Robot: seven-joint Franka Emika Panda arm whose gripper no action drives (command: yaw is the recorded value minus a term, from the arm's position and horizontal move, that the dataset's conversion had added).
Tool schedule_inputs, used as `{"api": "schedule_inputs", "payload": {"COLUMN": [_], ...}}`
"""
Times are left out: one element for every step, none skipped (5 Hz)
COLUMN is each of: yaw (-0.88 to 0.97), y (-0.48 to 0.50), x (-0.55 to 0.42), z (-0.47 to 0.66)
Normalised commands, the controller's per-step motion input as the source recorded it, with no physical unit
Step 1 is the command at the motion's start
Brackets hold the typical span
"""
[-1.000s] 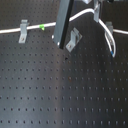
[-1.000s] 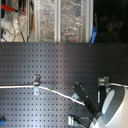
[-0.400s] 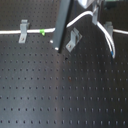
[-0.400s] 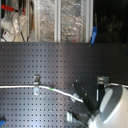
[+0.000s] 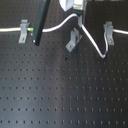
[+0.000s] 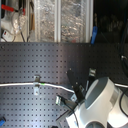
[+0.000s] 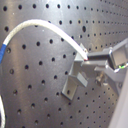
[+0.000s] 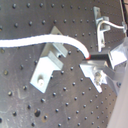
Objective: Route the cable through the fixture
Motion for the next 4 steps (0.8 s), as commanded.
{"api": "schedule_inputs", "payload": {"yaw": [-0.11,-0.01,0.00,-0.09], "y": [-0.270,-0.095,-0.067,-0.030], "x": [-0.431,-0.150,-0.158,-0.691], "z": [0.15,0.00,0.01,0.28]}}
